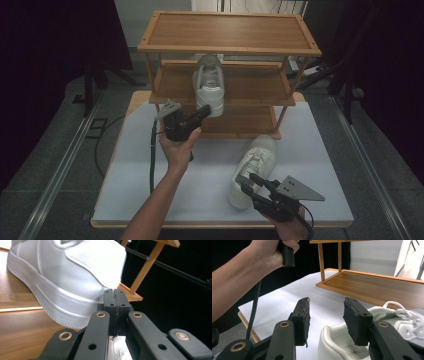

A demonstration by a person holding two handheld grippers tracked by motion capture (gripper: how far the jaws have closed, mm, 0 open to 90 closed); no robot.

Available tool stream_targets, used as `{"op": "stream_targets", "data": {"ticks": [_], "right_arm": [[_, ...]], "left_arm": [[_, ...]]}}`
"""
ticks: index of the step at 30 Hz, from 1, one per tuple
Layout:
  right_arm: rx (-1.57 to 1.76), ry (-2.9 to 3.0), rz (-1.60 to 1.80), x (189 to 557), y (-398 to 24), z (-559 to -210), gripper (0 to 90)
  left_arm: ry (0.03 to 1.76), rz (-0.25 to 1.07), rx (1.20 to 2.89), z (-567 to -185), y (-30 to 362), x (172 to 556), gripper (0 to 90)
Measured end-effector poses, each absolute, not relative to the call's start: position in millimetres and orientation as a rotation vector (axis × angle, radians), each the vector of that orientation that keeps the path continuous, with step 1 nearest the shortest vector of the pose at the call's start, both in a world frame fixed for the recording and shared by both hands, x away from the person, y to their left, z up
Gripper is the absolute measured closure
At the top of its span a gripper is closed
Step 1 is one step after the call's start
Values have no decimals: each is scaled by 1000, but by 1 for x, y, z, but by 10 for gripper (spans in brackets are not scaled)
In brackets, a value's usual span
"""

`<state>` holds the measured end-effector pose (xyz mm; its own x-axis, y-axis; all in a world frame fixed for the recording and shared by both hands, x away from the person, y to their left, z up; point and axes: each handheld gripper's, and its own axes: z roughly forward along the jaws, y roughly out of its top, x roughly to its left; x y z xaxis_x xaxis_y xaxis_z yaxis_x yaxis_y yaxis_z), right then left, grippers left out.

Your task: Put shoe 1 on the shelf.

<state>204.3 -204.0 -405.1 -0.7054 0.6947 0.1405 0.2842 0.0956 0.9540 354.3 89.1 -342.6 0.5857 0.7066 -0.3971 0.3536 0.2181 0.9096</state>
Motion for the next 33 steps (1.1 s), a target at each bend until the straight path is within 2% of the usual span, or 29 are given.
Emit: {"op": "stream_targets", "data": {"ticks": [12, 24, 30, 33], "right_arm": [[963, 2034, 1640, 204, -204, -405, 555], [954, 2041, 1641, 203, -202, -405, 555], [954, 2047, 1641, 204, -200, -405, 560], [942, 2061, 1640, 204, -197, -405, 607]], "left_arm": [[997, 341, 1374, -334, 84, 369, 900], [990, 350, 1366, -336, 86, 365, 893], [983, 334, 1367, -340, 99, 353, 694], [993, 311, 1373, -347, 114, 343, 567]]}}
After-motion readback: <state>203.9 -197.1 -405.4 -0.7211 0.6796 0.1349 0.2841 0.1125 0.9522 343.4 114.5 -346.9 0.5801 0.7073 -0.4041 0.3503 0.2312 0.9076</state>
